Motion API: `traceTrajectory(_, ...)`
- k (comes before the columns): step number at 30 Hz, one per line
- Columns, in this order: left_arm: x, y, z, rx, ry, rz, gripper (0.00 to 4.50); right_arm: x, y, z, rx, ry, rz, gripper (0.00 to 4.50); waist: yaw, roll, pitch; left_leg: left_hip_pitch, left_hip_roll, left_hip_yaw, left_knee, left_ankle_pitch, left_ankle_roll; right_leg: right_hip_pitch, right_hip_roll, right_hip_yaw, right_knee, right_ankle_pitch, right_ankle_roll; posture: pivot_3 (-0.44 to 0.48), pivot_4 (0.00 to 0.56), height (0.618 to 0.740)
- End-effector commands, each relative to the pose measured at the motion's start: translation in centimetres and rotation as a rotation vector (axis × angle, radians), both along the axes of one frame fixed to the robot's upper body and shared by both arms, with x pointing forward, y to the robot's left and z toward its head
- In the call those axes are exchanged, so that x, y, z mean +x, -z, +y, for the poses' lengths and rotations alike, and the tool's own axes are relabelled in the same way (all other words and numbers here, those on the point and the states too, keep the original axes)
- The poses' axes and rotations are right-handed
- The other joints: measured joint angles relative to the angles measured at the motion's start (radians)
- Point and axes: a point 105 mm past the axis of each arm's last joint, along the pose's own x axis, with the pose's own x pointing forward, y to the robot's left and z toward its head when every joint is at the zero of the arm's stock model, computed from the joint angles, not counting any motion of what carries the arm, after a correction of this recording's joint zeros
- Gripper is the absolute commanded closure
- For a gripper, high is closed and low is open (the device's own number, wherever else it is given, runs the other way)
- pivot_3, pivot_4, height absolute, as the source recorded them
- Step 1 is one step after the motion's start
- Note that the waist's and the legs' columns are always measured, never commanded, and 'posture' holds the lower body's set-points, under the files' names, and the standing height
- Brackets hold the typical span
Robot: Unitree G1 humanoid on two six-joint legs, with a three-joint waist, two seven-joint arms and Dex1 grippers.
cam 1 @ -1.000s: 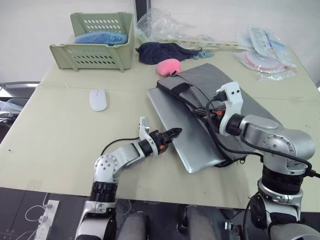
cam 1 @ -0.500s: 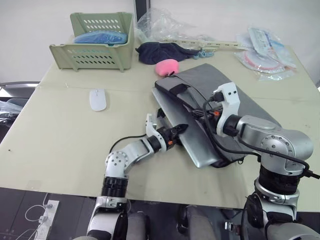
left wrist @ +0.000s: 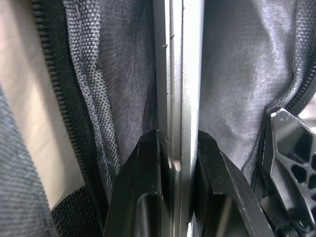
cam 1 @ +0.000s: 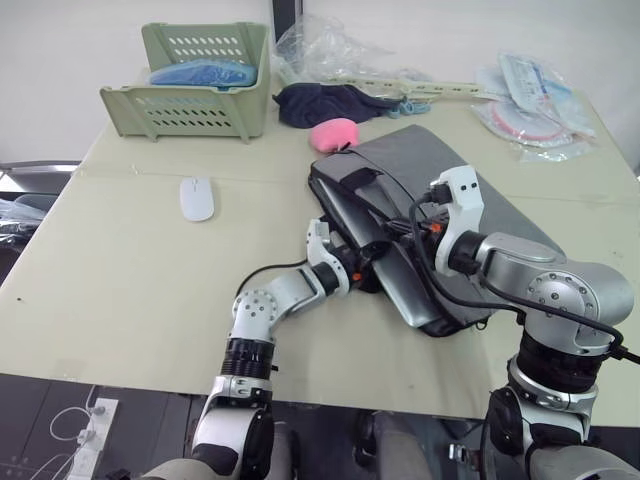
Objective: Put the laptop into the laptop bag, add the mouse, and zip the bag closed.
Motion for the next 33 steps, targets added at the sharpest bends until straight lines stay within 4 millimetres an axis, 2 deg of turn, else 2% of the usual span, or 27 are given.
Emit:
traceTrajectory(1,-1.0,-1.8,-2.8,-0.049,0.096,-0.048,4.26,-0.6,-1.6,0.5,0.007,-0.03,-0.08,4.47,0.0,0.0,0.0,0.0,0.0,0.0,0.0,0.0,0.0,0.0,0.0,0.0,0.0,0.0,0.0,0.0,0.15,0.74)
traceTrajectory(9,-0.5,-1.0,-4.0,-0.026,0.111,-0.013,4.26,-0.4,-1.9,0.2,0.016,-0.015,-0.093,4.47,0.001,0.0,0.0,0.0,0.0,-0.001,0.0,0.0,0.0,0.0,0.0,0.0,0.0,0.0,0.0,0.0,0.15,0.74)
traceTrajectory(23,-1.0,-2.3,-6.4,-0.062,0.142,-0.076,4.26,-1.0,-1.7,1.4,0.032,-0.066,-0.079,4.47,0.0,0.0,0.0,0.0,0.0,-0.001,0.001,0.0,0.0,0.001,0.0,0.0,0.0,0.0,0.0,0.0,0.15,0.74)
traceTrajectory(27,-0.3,-2.2,-7.0,-0.084,0.078,-0.038,4.26,-1.0,-1.7,1.6,0.036,-0.066,-0.077,4.47,-0.001,0.0,0.0,0.001,0.0,-0.001,0.001,0.0,0.0,0.001,0.0,0.0,0.0,0.0,0.0,0.0,0.15,0.74)
traceTrajectory(33,-0.8,-1.5,-8.5,-0.055,0.086,-0.013,4.26,-1.0,-1.7,1.6,0.036,-0.062,-0.075,4.47,-0.001,0.0,0.0,0.004,0.001,0.0,0.001,0.0,0.0,0.003,0.0,0.001,0.0,0.001,0.0,0.0,0.15,0.74)
